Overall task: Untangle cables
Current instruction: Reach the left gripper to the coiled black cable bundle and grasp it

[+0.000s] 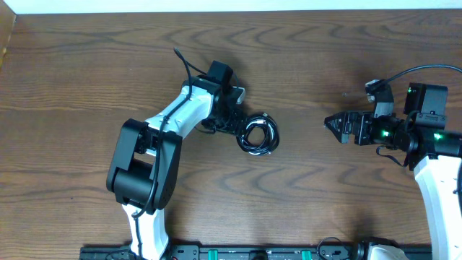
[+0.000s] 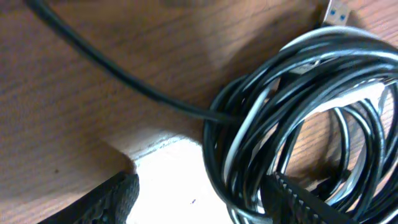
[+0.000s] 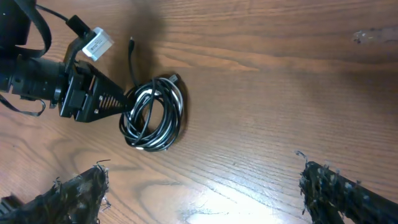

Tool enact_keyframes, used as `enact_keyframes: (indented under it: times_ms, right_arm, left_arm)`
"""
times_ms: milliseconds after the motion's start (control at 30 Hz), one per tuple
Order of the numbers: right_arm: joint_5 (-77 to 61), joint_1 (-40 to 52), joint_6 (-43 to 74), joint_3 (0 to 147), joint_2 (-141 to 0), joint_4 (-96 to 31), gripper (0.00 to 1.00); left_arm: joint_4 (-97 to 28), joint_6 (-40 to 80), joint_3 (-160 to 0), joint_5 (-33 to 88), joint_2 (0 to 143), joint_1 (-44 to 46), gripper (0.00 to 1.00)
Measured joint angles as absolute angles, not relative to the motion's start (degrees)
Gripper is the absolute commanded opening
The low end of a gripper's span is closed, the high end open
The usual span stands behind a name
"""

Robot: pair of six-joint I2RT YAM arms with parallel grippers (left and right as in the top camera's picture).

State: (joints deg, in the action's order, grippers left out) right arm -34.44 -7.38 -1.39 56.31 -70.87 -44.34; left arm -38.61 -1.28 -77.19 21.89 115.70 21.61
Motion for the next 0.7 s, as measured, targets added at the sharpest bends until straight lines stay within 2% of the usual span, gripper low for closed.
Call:
enact_keyframes:
  times_ms: [267, 367, 433, 600, 700]
  right_arm:
    - [-34.0, -7.4, 0.1, 56.3, -71.9, -44.3, 0.98]
    - [-33.8, -7.4, 0.7, 56.3, -72.3, -44.3, 0.98]
    - [-33.8, -7.4, 0.9, 56.3, -72.4, -44.4, 0.98]
    - [-33.8, -7.4, 1.1, 56.3, -72.4, -44.3, 0.97]
    - [-33.8, -7.4, 1.1, 56.3, -72.4, -44.3, 0.96]
  left_arm:
    - [-37.3, -0.9, -76.8, 22.2, 115.7, 23.6, 0.66]
    - [-35.6, -0.3, -76.3, 22.3, 115.7, 25.1, 0.59]
    - [-34.6, 0.1, -76.0, 21.9, 115.7, 26.0, 0.58]
    - [-34.2, 0.4, -75.8, 20.3, 115.7, 26.7, 0.42]
    - [-34.0, 0.8, -75.6, 19.6, 115.8, 26.7, 0.24]
